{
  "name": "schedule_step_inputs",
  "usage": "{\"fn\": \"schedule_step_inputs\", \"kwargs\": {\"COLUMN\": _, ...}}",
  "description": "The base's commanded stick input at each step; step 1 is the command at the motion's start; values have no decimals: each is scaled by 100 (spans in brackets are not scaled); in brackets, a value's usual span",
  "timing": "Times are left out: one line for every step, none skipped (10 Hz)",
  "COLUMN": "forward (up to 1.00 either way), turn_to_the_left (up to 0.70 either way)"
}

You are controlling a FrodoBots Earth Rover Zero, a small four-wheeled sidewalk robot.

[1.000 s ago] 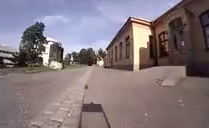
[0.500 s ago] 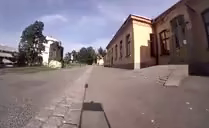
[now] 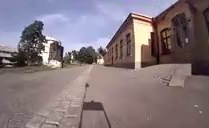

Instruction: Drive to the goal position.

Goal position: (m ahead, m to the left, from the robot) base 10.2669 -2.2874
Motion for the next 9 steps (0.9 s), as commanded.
{"fn": "schedule_step_inputs", "kwargs": {"forward": 45, "turn_to_the_left": 0}}
{"fn": "schedule_step_inputs", "kwargs": {"forward": 45, "turn_to_the_left": 0}}
{"fn": "schedule_step_inputs", "kwargs": {"forward": 45, "turn_to_the_left": 0}}
{"fn": "schedule_step_inputs", "kwargs": {"forward": 45, "turn_to_the_left": 0}}
{"fn": "schedule_step_inputs", "kwargs": {"forward": 45, "turn_to_the_left": 0}}
{"fn": "schedule_step_inputs", "kwargs": {"forward": 45, "turn_to_the_left": 0}}
{"fn": "schedule_step_inputs", "kwargs": {"forward": 45, "turn_to_the_left": 0}}
{"fn": "schedule_step_inputs", "kwargs": {"forward": 45, "turn_to_the_left": 0}}
{"fn": "schedule_step_inputs", "kwargs": {"forward": 45, "turn_to_the_left": 0}}
